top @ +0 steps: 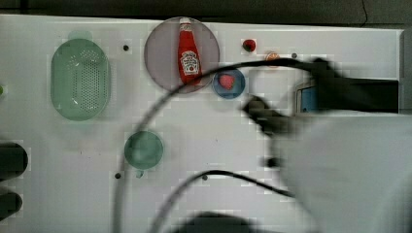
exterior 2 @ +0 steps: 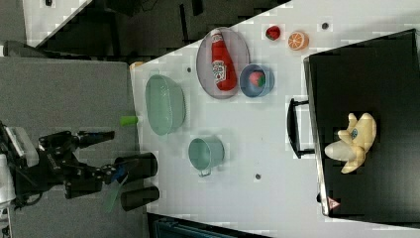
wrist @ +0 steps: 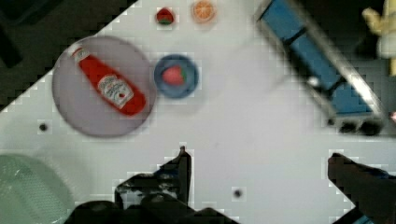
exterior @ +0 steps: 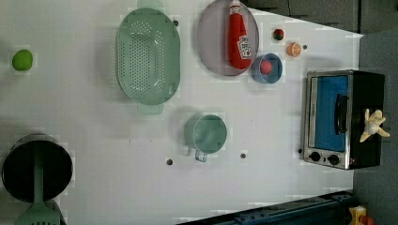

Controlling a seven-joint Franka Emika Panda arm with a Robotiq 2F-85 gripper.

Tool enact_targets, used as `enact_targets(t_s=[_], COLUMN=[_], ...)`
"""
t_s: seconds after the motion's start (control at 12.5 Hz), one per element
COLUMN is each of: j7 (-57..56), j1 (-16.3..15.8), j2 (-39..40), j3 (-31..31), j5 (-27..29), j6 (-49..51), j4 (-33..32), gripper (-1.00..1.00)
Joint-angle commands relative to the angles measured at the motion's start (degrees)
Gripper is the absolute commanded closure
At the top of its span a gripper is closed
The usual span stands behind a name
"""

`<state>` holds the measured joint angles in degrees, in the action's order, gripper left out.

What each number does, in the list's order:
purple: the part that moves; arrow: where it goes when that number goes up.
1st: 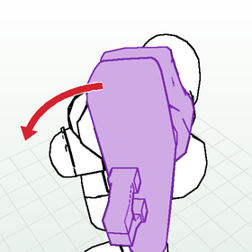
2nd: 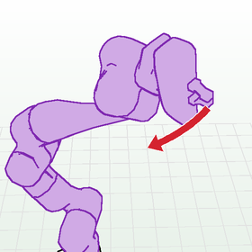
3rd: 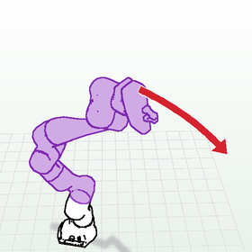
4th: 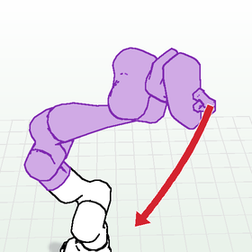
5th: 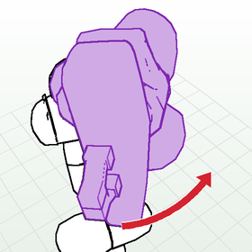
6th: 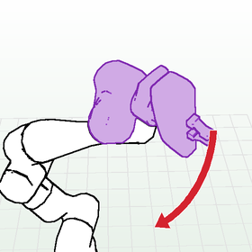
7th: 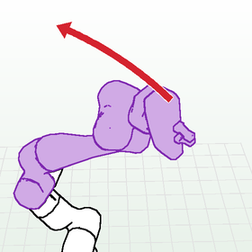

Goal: Pick banana from table and place on oven.

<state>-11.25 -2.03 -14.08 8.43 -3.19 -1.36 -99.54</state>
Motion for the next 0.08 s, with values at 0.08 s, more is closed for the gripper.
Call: enact_targets(t_s=[0.08], j7=[18.8], j1=[0.2], j2=[-0.3], j3=[-0.9], j5=[0.3], j6=[2.4], j4=[-4.6], gripper=[-1.0])
